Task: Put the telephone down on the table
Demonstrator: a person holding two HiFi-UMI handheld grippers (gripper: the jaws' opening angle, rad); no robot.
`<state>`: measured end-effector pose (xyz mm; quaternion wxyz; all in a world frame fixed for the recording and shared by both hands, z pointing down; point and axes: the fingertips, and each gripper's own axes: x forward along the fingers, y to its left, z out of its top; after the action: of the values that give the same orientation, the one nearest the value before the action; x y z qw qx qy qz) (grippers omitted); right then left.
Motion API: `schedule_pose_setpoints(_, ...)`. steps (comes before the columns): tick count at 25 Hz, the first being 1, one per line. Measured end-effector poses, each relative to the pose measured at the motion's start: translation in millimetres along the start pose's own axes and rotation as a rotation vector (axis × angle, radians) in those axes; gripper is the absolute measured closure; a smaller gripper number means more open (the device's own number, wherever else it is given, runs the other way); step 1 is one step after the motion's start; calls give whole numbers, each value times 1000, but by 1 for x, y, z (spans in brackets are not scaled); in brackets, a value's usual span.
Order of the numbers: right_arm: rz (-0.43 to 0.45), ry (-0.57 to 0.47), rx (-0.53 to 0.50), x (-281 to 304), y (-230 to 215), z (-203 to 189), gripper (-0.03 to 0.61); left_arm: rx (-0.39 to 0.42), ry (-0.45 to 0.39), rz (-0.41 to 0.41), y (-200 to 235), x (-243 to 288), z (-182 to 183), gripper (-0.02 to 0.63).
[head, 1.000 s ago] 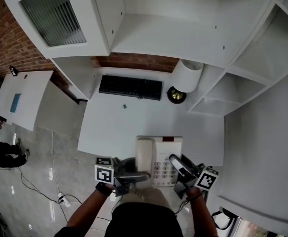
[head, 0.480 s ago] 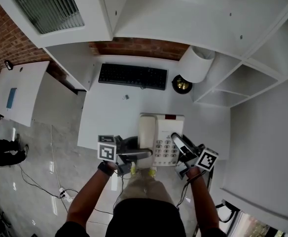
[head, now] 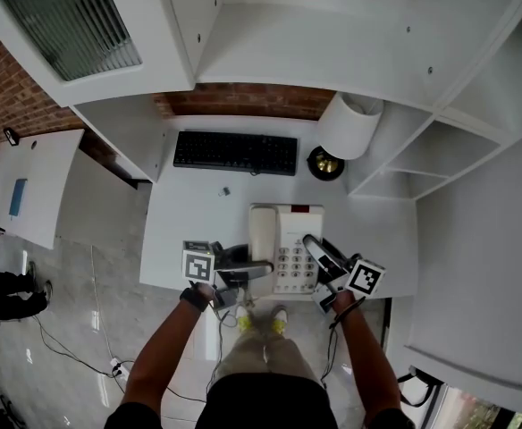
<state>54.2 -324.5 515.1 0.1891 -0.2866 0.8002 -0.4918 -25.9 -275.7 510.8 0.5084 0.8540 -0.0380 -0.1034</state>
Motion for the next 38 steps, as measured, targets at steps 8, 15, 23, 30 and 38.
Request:
schedule_pose_setpoints(8, -19, 9, 20, 11, -49, -7, 360, -47, 24, 36, 53, -2, -6, 179)
schedule_pose_setpoints(15, -45, 22, 87, 17, -87, -23, 360, -96, 33, 70, 92, -9, -17, 177)
schedule_pose_setpoints(23, -52, 26, 154, 25, -128, -35, 360, -152, 38, 90, 130, -11, -22, 178)
schedule_pose_setpoints(30, -65, 59, 144, 26, -148, -44, 360, -222, 25, 114, 150, -12, -36, 176)
schedule_pose_setpoints(38, -172, 82, 129, 13, -177, -52, 357, -238, 49, 147, 163, -10, -43, 173)
